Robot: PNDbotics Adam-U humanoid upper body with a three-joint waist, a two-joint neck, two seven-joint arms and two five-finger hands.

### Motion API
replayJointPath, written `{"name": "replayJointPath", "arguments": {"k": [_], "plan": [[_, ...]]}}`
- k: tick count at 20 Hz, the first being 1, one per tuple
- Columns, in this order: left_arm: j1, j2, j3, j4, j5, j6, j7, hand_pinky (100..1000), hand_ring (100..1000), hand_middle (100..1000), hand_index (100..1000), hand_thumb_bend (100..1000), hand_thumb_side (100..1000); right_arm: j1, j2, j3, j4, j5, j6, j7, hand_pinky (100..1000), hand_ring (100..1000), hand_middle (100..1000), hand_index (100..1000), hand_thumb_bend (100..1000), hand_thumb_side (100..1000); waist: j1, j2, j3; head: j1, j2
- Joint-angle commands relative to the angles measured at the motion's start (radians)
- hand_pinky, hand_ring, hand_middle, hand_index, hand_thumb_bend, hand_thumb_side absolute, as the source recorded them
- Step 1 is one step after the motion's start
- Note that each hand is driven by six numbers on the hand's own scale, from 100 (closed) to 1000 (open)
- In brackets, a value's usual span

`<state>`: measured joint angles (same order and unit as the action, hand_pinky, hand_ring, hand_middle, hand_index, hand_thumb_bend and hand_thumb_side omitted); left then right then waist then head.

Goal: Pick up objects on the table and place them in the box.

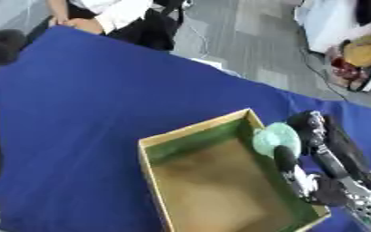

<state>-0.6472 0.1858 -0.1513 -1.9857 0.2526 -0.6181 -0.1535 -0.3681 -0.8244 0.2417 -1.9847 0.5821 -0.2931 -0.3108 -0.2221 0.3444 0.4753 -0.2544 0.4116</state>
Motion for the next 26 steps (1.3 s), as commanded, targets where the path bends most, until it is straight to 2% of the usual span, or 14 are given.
{"name": "replayJointPath", "arguments": {"k": [1, 9, 10, 11, 12, 13, 14, 15, 16, 18, 23, 26], "plan": [[-0.016, -0.002, -0.004, -0.014, 0.007, 0.000, -0.001, 845, 686, 920, 957, 1000, 707, -0.012, -0.005, 0.002, -0.015, 0.002, -0.010, 0.025, 100, 100, 100, 157, 100, 1000, 0.008, -0.017, 0.001, 0.008, -0.008], [-0.023, -0.007, -0.005, -0.014, 0.011, -0.001, -0.001, 844, 687, 920, 956, 1000, 705, -0.007, 0.001, 0.007, -0.015, 0.036, -0.003, 0.062, 100, 100, 100, 186, 100, 1000, 0.003, -0.015, 0.008, 0.011, -0.012], [-0.024, -0.007, -0.005, -0.014, 0.011, -0.001, -0.001, 844, 687, 920, 956, 1000, 705, -0.002, 0.001, 0.006, -0.015, 0.043, 0.000, 0.060, 100, 243, 260, 310, 100, 1000, 0.003, -0.015, 0.008, 0.012, -0.013], [-0.024, -0.006, -0.005, -0.014, 0.011, -0.001, -0.001, 844, 687, 920, 956, 1000, 705, 0.005, -0.001, 0.004, -0.015, 0.056, 0.006, 0.067, 100, 313, 337, 383, 122, 1000, 0.002, -0.014, 0.007, 0.012, -0.013], [-0.024, -0.006, -0.005, -0.014, 0.011, -0.001, -0.001, 844, 687, 920, 956, 1000, 705, 0.010, -0.002, 0.003, -0.015, 0.072, 0.013, 0.080, 182, 420, 443, 493, 296, 1000, 0.002, -0.014, 0.007, 0.013, -0.013], [-0.024, -0.006, -0.004, -0.014, 0.011, -0.001, -0.001, 844, 687, 920, 957, 1000, 705, 0.014, -0.003, 0.002, -0.015, 0.091, 0.020, 0.096, 327, 526, 542, 608, 441, 1000, 0.003, -0.014, 0.006, 0.013, -0.014], [-0.024, -0.006, -0.004, -0.014, 0.011, -0.001, -0.001, 844, 687, 920, 957, 1000, 705, 0.017, -0.003, 0.000, -0.015, 0.110, 0.028, 0.113, 492, 648, 650, 721, 506, 1000, 0.003, -0.013, 0.005, 0.014, -0.015], [-0.024, -0.006, -0.004, -0.014, 0.011, -0.001, -0.001, 844, 687, 920, 957, 1000, 703, 0.019, -0.003, -0.002, -0.015, 0.125, 0.032, 0.127, 608, 744, 733, 794, 531, 1000, 0.003, -0.014, 0.004, 0.014, -0.015], [-0.024, -0.006, -0.004, -0.014, 0.011, -0.001, -0.001, 844, 687, 920, 957, 1000, 704, 0.021, -0.003, -0.004, -0.015, 0.137, 0.035, 0.136, 660, 774, 759, 829, 586, 1000, 0.003, -0.014, 0.004, 0.014, -0.016], [-0.023, -0.005, -0.003, -0.014, 0.011, -0.002, 0.000, 844, 687, 920, 957, 1000, 704, 0.025, -0.005, -0.007, -0.015, 0.152, 0.034, 0.144, 712, 810, 792, 879, 636, 1000, 0.004, -0.014, 0.002, 0.015, -0.017], [-0.020, -0.001, -0.001, -0.014, 0.009, -0.003, 0.001, 844, 687, 920, 957, 1000, 704, 0.035, -0.004, -0.018, -0.015, 0.164, 0.031, 0.142, 717, 815, 796, 902, 700, 1000, 0.005, -0.014, -0.005, 0.017, -0.024], [-0.008, 0.014, 0.008, -0.014, 0.000, -0.005, 0.006, 844, 686, 920, 956, 1000, 703, 0.059, 0.008, -0.033, -0.015, 0.134, 0.011, 0.109, 697, 802, 778, 889, 696, 1000, 0.008, -0.019, -0.036, 0.009, -0.044]]}}
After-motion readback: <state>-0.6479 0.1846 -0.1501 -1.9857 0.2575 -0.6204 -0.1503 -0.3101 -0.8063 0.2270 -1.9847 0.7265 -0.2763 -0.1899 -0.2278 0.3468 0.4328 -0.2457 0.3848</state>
